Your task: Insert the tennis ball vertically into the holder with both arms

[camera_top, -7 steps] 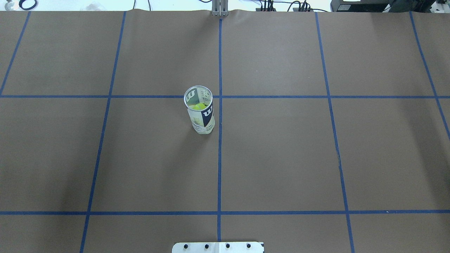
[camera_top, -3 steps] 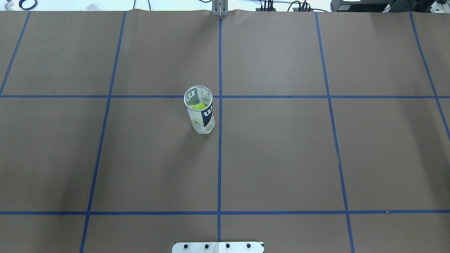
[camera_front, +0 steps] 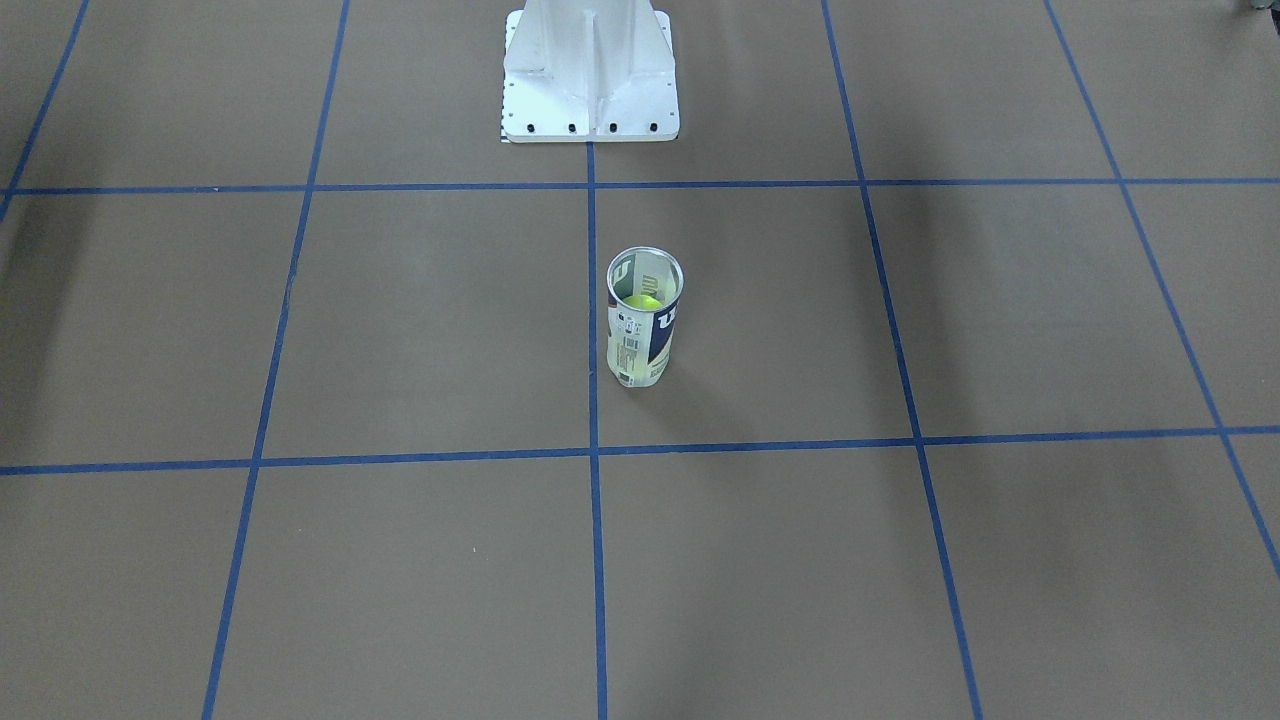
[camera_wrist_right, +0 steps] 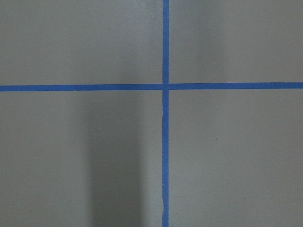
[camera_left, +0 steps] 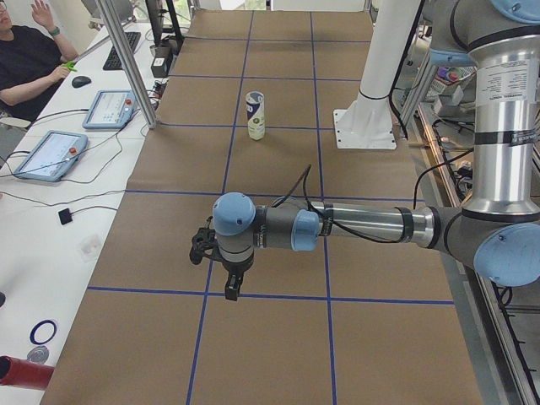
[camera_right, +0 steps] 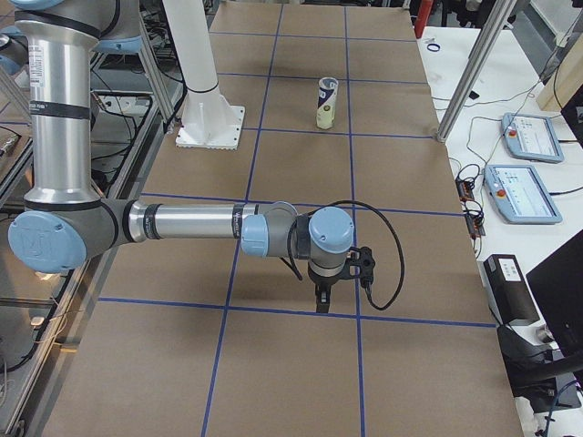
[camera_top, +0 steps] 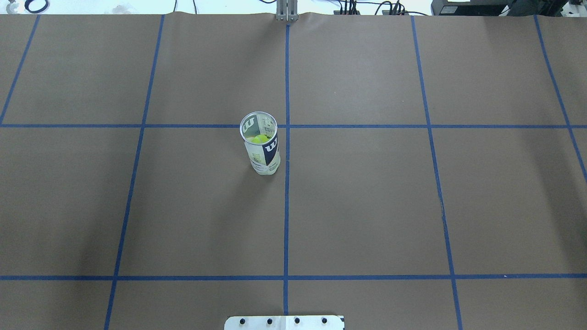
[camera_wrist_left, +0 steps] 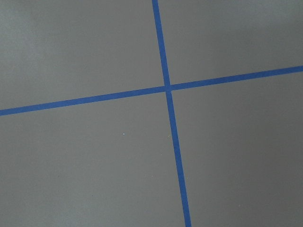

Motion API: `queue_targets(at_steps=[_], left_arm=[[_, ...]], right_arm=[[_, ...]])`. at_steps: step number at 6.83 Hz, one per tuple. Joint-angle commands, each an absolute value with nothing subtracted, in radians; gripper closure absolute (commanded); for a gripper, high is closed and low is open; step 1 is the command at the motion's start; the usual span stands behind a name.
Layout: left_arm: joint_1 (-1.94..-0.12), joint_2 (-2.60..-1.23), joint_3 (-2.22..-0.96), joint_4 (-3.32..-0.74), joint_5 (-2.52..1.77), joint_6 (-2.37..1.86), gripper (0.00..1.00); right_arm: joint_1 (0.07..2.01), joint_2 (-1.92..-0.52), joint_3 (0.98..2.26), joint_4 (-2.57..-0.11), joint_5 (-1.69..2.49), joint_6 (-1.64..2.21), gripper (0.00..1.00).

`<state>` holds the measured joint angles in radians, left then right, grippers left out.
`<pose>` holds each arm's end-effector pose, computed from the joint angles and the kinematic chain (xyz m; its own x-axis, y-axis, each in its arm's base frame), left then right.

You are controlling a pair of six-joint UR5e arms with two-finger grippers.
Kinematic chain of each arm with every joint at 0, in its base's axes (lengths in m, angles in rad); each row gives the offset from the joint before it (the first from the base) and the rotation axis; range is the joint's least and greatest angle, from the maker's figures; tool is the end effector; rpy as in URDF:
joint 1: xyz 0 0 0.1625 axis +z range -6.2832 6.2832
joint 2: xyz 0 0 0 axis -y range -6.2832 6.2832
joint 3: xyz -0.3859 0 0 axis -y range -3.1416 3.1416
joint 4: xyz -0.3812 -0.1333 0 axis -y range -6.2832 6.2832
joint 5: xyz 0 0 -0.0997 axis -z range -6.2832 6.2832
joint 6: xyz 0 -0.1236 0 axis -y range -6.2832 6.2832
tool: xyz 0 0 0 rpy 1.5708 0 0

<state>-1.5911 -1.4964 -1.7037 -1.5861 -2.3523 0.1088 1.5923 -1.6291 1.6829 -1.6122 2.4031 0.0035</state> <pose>-0.0555 -0.4567 0.6052 0.7088 0.1456 -0.6903 -0.0570 0.9871 0.1496 0.0518 -0.4579 0.6092 0.6731 0.0088 0.7395 -0.0239 0.9997 0.0098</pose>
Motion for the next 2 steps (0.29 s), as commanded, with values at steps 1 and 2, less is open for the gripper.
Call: queue_targets(at_steps=[1,2], left_arm=[[-1.591,-1.496,-1.703,-1.586,-2.352,0.11,0.01],[-1.591,-1.494,-1.703,-1.586,-2.352,0.112,0.01]], right_arm=[[1.592,-1.628,1.684,-1.611,2.404,0.005,0.01],[1.592,-1.628,1.683,-1.611,2.404,0.003,0.01]])
